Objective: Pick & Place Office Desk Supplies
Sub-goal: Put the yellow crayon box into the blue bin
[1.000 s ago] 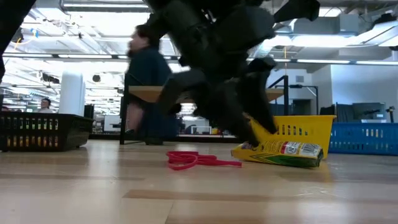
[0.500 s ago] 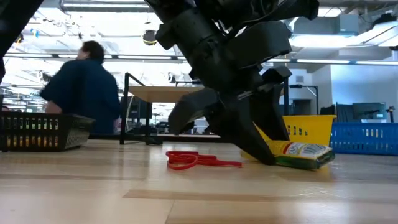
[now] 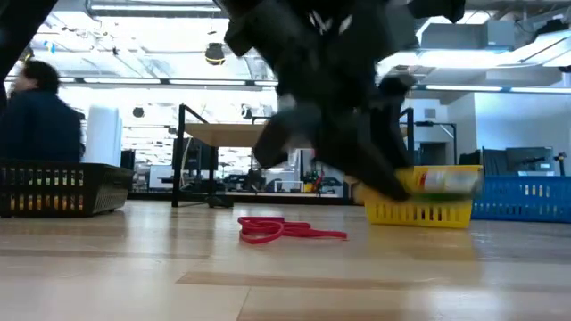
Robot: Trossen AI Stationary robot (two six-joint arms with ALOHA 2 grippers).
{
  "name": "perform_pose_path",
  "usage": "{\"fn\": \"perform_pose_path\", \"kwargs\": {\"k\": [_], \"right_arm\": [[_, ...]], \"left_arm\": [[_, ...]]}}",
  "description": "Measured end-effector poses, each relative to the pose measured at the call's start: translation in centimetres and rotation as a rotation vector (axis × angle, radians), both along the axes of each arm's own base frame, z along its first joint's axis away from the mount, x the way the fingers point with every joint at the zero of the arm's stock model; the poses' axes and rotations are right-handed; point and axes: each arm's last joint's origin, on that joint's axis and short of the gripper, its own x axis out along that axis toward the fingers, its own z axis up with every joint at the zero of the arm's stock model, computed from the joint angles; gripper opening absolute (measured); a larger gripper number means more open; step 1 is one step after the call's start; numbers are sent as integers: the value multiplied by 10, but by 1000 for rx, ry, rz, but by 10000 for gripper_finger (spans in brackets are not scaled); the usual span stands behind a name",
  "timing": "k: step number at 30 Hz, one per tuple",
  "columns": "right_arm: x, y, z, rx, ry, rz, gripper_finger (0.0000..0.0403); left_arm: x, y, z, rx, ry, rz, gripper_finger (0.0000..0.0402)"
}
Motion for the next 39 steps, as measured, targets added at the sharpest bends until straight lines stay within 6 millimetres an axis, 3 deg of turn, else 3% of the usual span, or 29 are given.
{"fn": "perform_pose_path", "kwargs": {"k": [5,10,14,19,23,26,34,39], "right_arm": [[-8,-4,2,-23,11,-31,311],[-13,-5,1,-86,34,-63,311],[-14,6,5,-199,6,-34,311],[-20,35,14,-326,-82,30,311],[-26,54,22,-408,-162,27,311],[-21,62,22,-467,-247,33,311],[-7,49,19,-539,-507,61,311],[1,39,19,-507,-567,130,311]], "left_arm": [[-3,-2,39,-29,-112,-14,108],[-15,14,105,-98,-273,-9,109],[-35,49,157,-267,-418,-18,107],[-71,106,201,-560,-609,-28,109],[-93,138,209,-720,-776,-11,109],[-101,146,204,-809,-833,-8,110],[-100,140,201,-889,-906,-56,110],[-101,134,202,-888,-922,-77,110]]}}
